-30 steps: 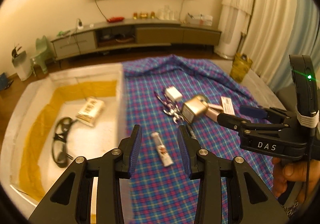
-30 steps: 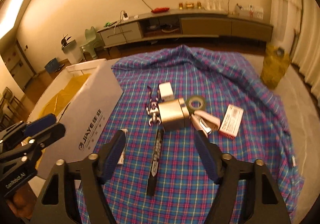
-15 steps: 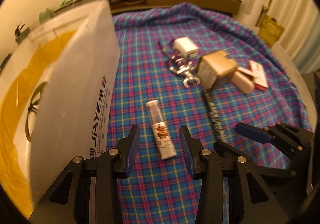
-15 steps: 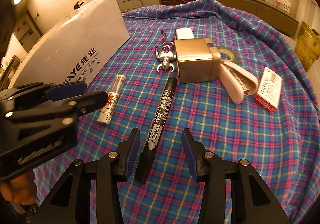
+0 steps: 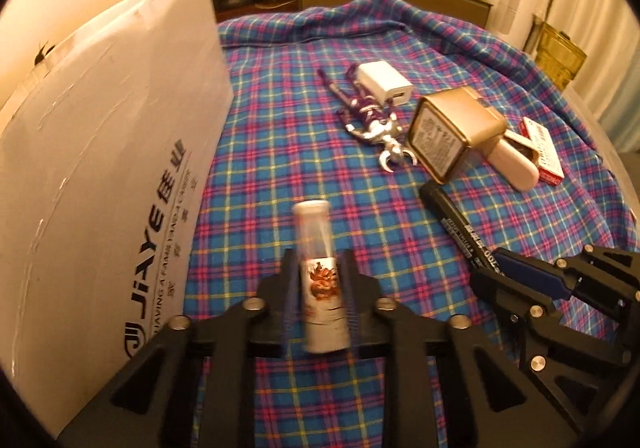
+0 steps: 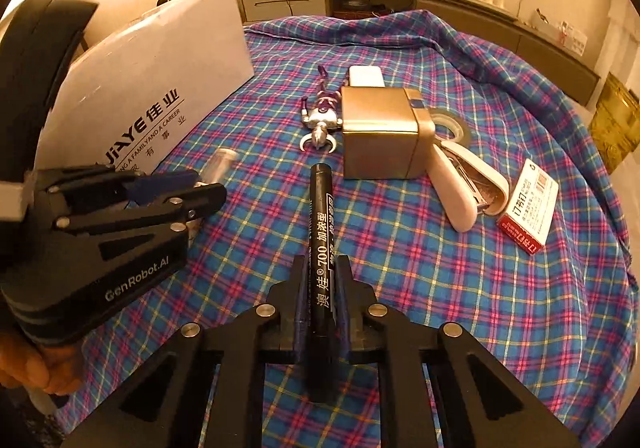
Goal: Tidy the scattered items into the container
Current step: 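Grasp the white floral tube with the left tool while the right tool grasps the black marker, then carry the floral tube in the left tool while the right tool carries the marker over the box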
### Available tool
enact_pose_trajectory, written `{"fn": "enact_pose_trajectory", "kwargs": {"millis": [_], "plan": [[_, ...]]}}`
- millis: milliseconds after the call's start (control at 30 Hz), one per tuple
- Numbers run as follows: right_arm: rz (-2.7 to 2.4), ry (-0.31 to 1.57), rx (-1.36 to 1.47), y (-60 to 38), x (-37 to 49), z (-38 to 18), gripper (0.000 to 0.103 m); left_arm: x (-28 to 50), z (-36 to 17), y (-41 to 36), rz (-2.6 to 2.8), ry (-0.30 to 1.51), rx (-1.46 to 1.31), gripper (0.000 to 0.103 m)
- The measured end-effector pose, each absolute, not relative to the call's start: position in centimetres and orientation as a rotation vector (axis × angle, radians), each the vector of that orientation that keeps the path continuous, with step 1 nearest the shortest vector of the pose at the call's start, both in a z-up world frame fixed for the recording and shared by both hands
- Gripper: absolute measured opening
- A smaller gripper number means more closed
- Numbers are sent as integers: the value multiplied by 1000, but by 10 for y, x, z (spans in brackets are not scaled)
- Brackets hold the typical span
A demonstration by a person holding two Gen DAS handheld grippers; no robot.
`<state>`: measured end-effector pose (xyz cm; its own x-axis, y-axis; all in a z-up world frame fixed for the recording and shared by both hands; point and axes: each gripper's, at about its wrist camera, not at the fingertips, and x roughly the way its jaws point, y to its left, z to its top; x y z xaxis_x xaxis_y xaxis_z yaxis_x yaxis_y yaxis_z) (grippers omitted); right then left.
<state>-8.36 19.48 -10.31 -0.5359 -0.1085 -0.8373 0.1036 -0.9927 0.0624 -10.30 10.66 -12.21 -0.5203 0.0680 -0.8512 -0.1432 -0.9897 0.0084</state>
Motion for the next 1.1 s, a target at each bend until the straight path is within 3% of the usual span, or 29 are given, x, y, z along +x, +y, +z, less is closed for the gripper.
{"fn": "enact_pose_trajectory", "kwargs": {"millis": [700,1100], "plan": [[-2678,-112,1369,196,-77,-82,15,-87,-69,87,2586,-132,-1278,19],[-2686,-190,1269,189,-72,-48,15,-71,-39,71,2590,-170,-1175,19]]}}
